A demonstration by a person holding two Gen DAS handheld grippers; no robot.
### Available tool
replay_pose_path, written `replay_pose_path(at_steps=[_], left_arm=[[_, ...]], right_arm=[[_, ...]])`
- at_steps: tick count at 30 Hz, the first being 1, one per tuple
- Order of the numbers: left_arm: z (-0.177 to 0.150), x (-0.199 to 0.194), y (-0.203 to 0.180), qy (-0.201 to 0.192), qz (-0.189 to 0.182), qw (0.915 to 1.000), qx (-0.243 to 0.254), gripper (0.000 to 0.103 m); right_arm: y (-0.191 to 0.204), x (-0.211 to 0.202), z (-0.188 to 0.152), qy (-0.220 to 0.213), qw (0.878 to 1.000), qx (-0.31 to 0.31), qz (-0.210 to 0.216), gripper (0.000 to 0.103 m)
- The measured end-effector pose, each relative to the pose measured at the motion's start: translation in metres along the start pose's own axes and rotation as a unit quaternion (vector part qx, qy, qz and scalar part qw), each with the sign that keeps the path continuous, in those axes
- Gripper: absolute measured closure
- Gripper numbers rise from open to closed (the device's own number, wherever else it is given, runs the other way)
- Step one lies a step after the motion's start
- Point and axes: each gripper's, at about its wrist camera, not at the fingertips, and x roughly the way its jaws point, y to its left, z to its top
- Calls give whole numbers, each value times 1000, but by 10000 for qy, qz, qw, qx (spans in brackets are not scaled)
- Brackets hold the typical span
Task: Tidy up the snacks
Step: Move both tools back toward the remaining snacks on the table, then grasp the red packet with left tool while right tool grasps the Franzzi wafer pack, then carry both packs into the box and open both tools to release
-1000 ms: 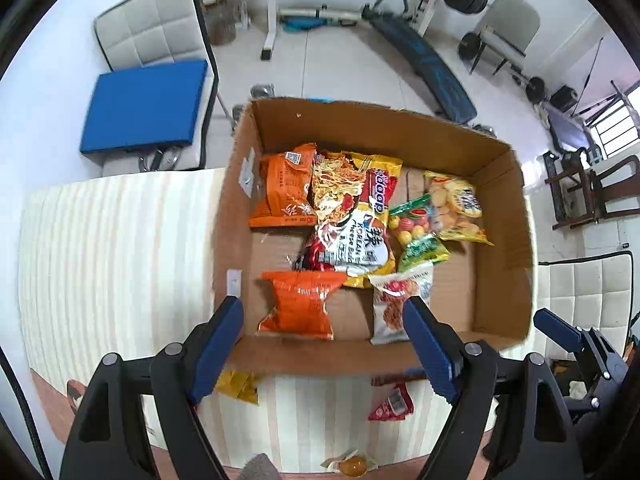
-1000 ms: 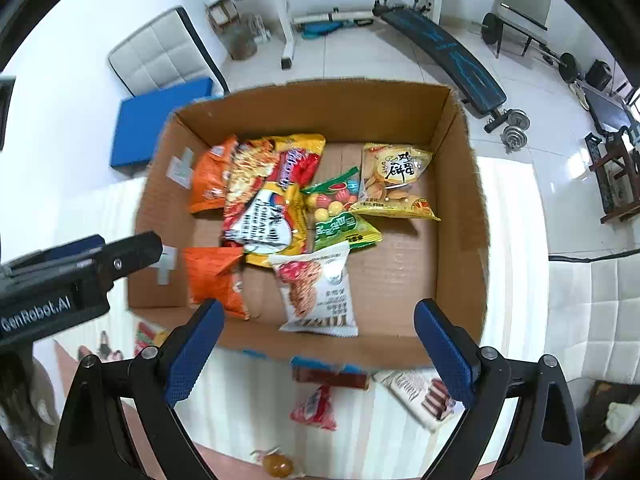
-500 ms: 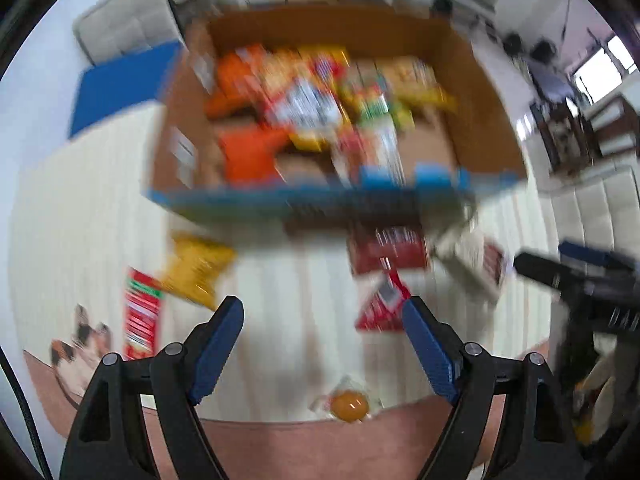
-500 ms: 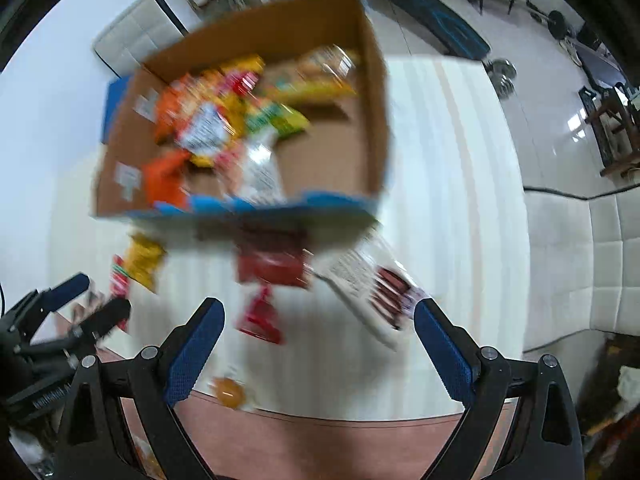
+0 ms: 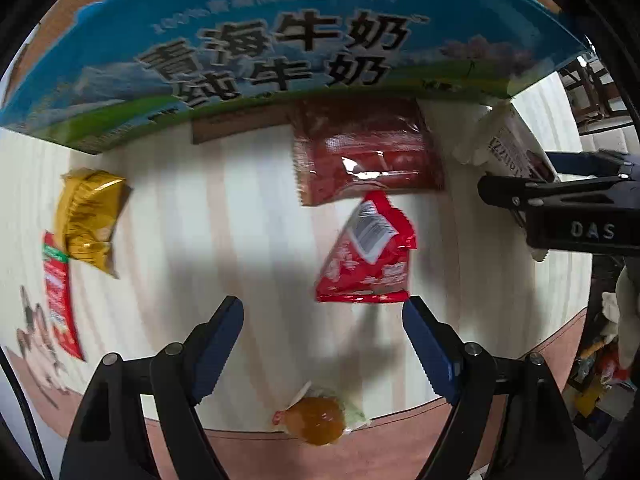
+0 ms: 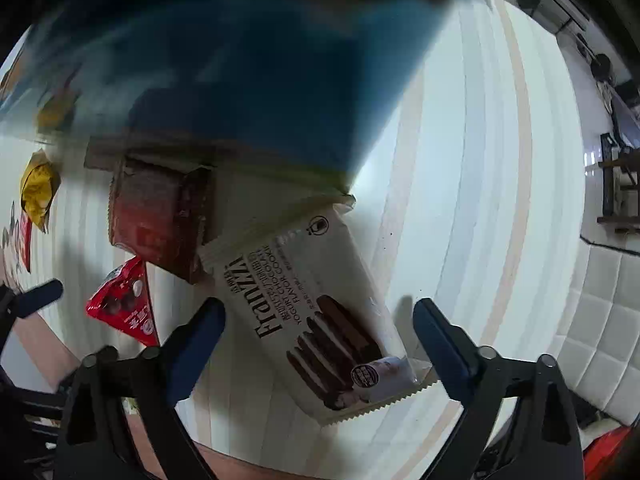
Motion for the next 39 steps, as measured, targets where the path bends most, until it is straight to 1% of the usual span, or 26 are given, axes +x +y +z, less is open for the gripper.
replay_pose_path(at_steps=[1,2,4,6,8,10,12,13,14,16,17,18,20,21,23,24,25,30,32,36,38,39], left_arm=[[0,2,-2,-16,-38,10000,11,22],[0,3,-4,-26,-32,10000,32,22],[2,6,-8,-6,-51,10000,57,22],[5,9,-13,5,-66,10000,35,22],[9,10,-17,-8,-75,10000,18,22],[15,11,-20,-38,-93,9999,-15,22],[20,13,-24,-51,-125,9999,-53,23],[23,13,-27,-52,-160,9998,-66,32],[28,13,-29,-52,-130,9999,-79,46],[31,16,-37,-26,-11,10000,-28,60],[31,15,-40,-62,20,10000,22,66],[30,15,-44,-59,76,9999,74,67],[27,14,-51,-109,165,9998,72,68],[27,13,-53,-114,187,9997,60,69],[17,13,-53,-119,227,9997,-14,69],[9,15,-56,-115,244,9996,-53,70],[-2,15,-48,-117,235,9996,-98,70],[-14,10,-44,-132,182,9995,-244,70],[-13,6,-39,-172,153,9993,-284,70],[-19,-14,-34,-305,71,9989,-335,70],[-24,-27,-26,-381,22,9986,-359,70],[-20,-33,-18,-418,-27,9984,-366,70]], right_arm=[[-3,1,-2,30,9999,115,11,22],[-9,3,-6,100,9993,352,42,25],[-23,4,-16,202,9952,943,150,26],[-35,7,-28,352,9882,1441,391,26],[-43,10,-38,503,9785,1829,806,25],[-46,11,-42,527,9742,1956,992,24],[-48,11,-44,485,9731,1993,1054,23],[-47,12,-44,470,9742,1958,1015,22],[-46,12,-44,475,9755,1914,971,22],[-36,11,-39,510,9804,1733,785,22],[-30,14,-30,524,9825,1656,666,22],[-27,14,-30,515,9839,1643,482,23],[-21,13,-31,417,9843,1684,310,32],[-18,12,-33,328,9847,1699,222,32],[-14,11,-37,271,9840,1743,247,34],[-13,10,-41,235,9825,1825,302,34],[-13,10,-44,233,9815,1869,336,34],[-17,4,-62,187,9746,2167,531,35],[-17,0,-70,140,9722,2255,618,35],[-8,-15,-84,-23,9678,2375,828,35],[-5,-24,-86,-97,9654,2418,973,35],[-2,-31,-88,-142,9640,2428,1071,35]])
